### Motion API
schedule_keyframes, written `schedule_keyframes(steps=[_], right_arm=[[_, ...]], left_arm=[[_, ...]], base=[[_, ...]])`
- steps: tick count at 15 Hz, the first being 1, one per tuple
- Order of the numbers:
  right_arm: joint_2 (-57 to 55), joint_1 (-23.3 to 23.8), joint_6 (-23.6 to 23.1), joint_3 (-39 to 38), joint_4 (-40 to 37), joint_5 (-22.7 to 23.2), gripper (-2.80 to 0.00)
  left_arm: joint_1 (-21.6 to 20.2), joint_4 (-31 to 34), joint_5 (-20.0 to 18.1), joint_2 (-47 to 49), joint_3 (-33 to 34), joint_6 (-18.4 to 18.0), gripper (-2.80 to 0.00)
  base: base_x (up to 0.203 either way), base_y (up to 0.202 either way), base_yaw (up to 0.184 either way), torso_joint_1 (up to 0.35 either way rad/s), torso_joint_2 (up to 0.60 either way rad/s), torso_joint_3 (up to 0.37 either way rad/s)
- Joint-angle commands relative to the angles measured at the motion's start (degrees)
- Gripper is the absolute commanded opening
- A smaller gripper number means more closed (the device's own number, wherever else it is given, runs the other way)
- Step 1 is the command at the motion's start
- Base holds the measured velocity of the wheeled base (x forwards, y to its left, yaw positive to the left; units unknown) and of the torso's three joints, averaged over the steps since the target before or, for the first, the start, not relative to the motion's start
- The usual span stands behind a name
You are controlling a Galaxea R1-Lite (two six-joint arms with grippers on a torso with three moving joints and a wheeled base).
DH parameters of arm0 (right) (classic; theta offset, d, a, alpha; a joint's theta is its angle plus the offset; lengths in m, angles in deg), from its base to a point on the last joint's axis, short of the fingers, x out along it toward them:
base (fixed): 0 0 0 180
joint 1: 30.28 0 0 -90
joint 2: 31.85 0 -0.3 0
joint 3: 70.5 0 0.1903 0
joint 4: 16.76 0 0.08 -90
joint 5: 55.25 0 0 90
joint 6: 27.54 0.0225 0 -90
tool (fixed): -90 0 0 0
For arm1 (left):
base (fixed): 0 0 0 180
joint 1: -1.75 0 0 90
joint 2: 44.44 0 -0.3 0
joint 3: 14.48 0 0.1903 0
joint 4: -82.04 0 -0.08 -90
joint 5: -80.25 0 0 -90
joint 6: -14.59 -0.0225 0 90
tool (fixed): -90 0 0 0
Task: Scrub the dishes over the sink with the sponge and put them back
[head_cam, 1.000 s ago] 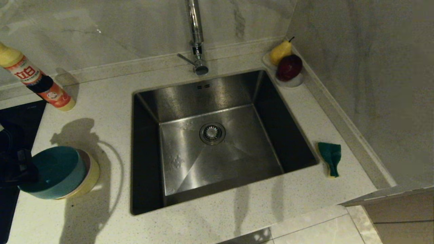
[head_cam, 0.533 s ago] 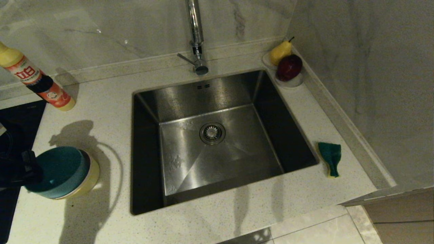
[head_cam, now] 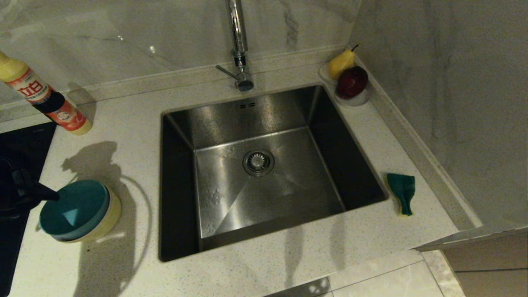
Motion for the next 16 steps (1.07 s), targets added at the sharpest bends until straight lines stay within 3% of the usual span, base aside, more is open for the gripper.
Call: schedule_keyframes(steps=[1, 2, 3, 4, 6, 8, 11, 13, 16], right_arm=[[0.0, 0.0, 0.0, 0.0, 0.0, 0.0, -2.80], [0.0, 0.0, 0.0, 0.0, 0.0, 0.0, -2.80], [0.0, 0.0, 0.0, 0.0, 0.0, 0.0, -2.80], [0.0, 0.0, 0.0, 0.0, 0.0, 0.0, -2.80], [0.0, 0.0, 0.0, 0.0, 0.0, 0.0, -2.80], [0.0, 0.0, 0.0, 0.0, 0.0, 0.0, -2.80], [0.0, 0.0, 0.0, 0.0, 0.0, 0.0, -2.80], [0.0, 0.0, 0.0, 0.0, 0.0, 0.0, -2.80], [0.0, 0.0, 0.0, 0.0, 0.0, 0.0, -2.80]], left_arm=[[0.0, 0.1, -0.7, -2.4, -4.2, 0.7, 0.00], [0.0, 0.3, -1.4, -2.5, -6.4, 0.9, 0.00], [0.0, 0.5, -2.0, -2.3, -8.7, 1.0, -0.73], [0.0, 0.5, -2.9, -2.0, -11.4, 0.9, -2.80], [0.1, 0.4, -8.5, -1.3, -16.7, 0.2, -2.80], [1.2, 0.3, -13.2, 0.4, -21.5, -3.2, -2.80], [4.8, 0.3, -21.2, 1.3, -21.1, -16.2, -2.80], [8.3, -0.1, -21.5, 2.9, -20.2, -19.2, -2.80], [10.6, -3.4, -15.4, 4.1, -19.9, -20.6, -2.80]], base=[[0.000, 0.000, 0.000, 0.000, 0.00, 0.000], [0.000, 0.000, 0.000, 0.000, 0.00, 0.000], [0.000, 0.000, 0.000, 0.000, 0.00, 0.000], [0.000, 0.000, 0.000, 0.000, 0.00, 0.000], [0.000, 0.000, 0.000, 0.000, 0.00, 0.000], [0.000, 0.000, 0.000, 0.000, 0.00, 0.000], [0.000, 0.000, 0.000, 0.000, 0.00, 0.000], [0.000, 0.000, 0.000, 0.000, 0.00, 0.000], [0.000, 0.000, 0.000, 0.000, 0.00, 0.000]])
